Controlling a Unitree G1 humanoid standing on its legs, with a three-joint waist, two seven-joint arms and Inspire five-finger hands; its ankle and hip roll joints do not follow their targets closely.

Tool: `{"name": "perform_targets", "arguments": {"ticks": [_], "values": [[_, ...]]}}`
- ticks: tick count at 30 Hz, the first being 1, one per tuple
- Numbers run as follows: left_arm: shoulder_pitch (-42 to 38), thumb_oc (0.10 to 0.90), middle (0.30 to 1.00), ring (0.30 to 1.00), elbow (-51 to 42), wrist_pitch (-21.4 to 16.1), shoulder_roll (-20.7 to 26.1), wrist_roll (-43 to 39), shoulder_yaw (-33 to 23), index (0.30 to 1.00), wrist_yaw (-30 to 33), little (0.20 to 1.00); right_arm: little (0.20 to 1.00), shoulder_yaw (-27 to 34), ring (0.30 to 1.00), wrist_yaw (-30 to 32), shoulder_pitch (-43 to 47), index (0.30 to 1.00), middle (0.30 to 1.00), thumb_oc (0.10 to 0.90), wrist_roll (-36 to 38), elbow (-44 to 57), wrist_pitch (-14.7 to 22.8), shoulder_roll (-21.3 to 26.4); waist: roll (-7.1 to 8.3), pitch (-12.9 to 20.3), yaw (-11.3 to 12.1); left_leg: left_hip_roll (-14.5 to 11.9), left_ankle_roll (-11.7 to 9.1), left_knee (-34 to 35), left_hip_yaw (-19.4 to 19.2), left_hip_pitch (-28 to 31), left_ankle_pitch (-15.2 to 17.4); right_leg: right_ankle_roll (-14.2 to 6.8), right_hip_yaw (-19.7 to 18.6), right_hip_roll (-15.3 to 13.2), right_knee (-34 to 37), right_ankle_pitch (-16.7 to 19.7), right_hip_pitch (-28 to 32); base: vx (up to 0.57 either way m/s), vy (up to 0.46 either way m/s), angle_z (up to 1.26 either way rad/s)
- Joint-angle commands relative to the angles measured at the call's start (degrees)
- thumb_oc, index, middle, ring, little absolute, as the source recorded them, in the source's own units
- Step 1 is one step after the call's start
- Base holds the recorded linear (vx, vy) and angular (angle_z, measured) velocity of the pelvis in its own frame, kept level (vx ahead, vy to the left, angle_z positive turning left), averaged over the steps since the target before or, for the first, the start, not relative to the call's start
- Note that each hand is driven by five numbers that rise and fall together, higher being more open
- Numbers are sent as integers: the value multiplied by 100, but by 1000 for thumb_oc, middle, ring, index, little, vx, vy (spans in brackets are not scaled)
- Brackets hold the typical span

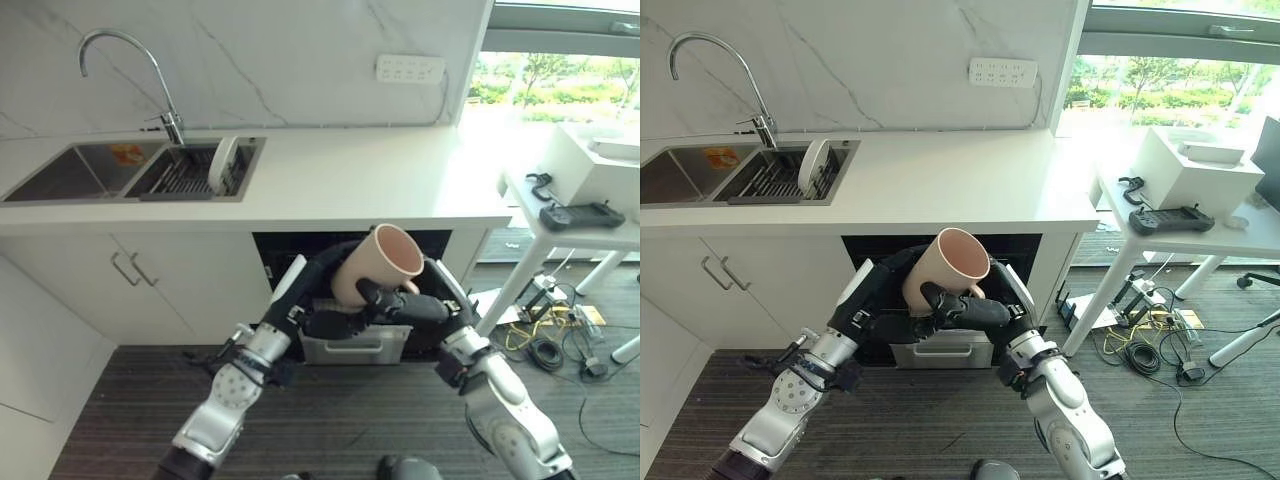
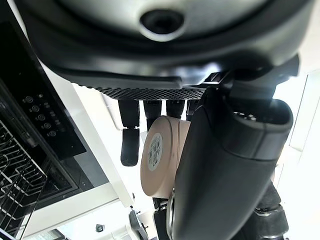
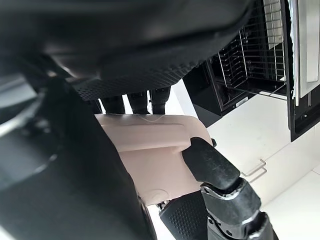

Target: Place the dishes in the dishwasher.

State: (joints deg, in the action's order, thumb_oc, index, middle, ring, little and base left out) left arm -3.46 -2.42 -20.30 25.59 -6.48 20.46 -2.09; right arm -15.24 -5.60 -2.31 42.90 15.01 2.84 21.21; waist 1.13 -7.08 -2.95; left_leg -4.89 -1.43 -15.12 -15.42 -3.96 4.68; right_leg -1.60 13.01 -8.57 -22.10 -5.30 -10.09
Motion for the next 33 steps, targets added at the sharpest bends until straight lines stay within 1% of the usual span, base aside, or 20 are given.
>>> {"name": "perform_targets", "arguments": {"ticks": [1,2,3,4,5,9,10,11,12,13,15,18,20,24,25,33], "values": [[-520,400,300,300,-553,-372,-39,-75,414,300,-441,300,300,113,300,-126,857,300,300,400,144,522,821,-356,46,85,5,-313,-97,-207,256,211,993,-747,-71,-338,491,-455,700,0,0,0],[-499,400,300,300,-543,-331,-43,-103,410,300,-434,300,300,123,300,-83,856,300,300,400,137,536,844,-356,47,83,7,-312,-95,-207,257,213,994,-747,-68,-339,491,-451,700,0,0,0],[-433,510,465,465,-506,-252,-64,-145,372,465,-415,465,300,171,300,-29,837,300,300,400,106,547,898,-371,41,81,6,-312,-91,-207,250,220,998,-750,-62,-345,491,-444,699,0,0,0],[-383,590,585,585,-483,-194,-70,-144,348,585,-386,585,300,190,300,8,824,300,300,400,80,559,940,-380,35,75,8,-310,-90,-207,246,219,997,-751,-61,-349,491,-441,695,0,0,0],[-331,800,900,900,-470,-132,-70,-145,319,900,-356,900,300,214,300,33,813,300,300,400,65,568,968,-385,31,72,12,-311,-92,-207,244,215,995,-753,-58,-354,491,-440,691,0,0,0],[-38,800,900,900,-250,77,-58,-256,102,900,-107,900,300,337,300,130,763,300,300,400,25,608,1082,-368,7,60,29,-303,-89,-207,242,219,992,-743,-62,-354,491,-440,685,0,0,0],[258,800,900,900,60,169,-72,-413,-236,900,213,900,300,496,300,193,702,300,300,400,21,612,1194,-329,-10,55,64,-305,-93,-207,240,221,978,-721,-56,-353,491,-446,689,0,0,0],[331,800,900,900,153,155,-84,-423,-317,900,337,900,300,532,300,206,689,300,300,400,12,600,1238,-328,-14,53,72,-305,-95,-207,241,222,973,-714,-50,-354,491,-447,693,0,0,0],[470,800,900,900,341,154,-107,-566,-545,900,531,900,300,640,300,237,669,300,300,400,1,598,1287,-313,-22,50,97,-304,-100,-207,247,220,969,-703,-35,-358,491,-452,700,0,0,0],[570,800,900,900,507,215,-170,-849,-771,900,717,900,300,735,300,270,638,300,300,400,-16,588,1335,-315,-27,52,121,-303,-103,-207,258,221,964,-691,-24,-362,491,-457,708,0,0,0],[673,800,900,900,698,263,-285,-1160,-1085,900,965,900,300,839,300,338,614,300,300,400,-40,591,1371,-328,-29,58,144,-305,-111,-207,273,221,956,-674,-15,-363,491,-462,715,0,0,0],[754,800,900,900,948,148,-416,-1312,-1480,900,1389,900,300,988,300,451,603,300,300,400,-85,591,1391,-347,-20,80,152,-313,-124,-207,287,217,939,-650,-5,-362,491,-471,724,4,4,1],[780,800,900,900,1044,133,-516,-1461,-1748,900,1589,900,300,1122,300,469,565,300,300,400,-73,579,1399,-371,-13,96,145,-316,-132,-207,303,218,939,-639,3,-361,491,-483,733,0,0,0],[785,800,900,900,1176,52,-608,-1428,-2020,900,1931,900,300,1285,300,538,542,300,300,400,-28,603,1394,-389,-2,113,133,-306,-139,-207,325,212,942,-624,11,-359,491,-500,743,0,0,0],[799,800,900,900,1229,10,-643,-1384,-2168,900,2014,900,300,1365,300,572,495,300,300,400,-47,634,1416,-413,6,121,118,-308,-145,-207,324,215,944,-623,12,-361,491,-509,747,0,0,0],[837,800,900,900,1429,-15,-700,-1415,-2431,900,2260,900,300,1568,300,632,467,300,300,400,16,617,1481,-418,15,146,90,-300,-140,-207,301,230,961,-620,6,-362,491,-521,753,0,0,0]]}}
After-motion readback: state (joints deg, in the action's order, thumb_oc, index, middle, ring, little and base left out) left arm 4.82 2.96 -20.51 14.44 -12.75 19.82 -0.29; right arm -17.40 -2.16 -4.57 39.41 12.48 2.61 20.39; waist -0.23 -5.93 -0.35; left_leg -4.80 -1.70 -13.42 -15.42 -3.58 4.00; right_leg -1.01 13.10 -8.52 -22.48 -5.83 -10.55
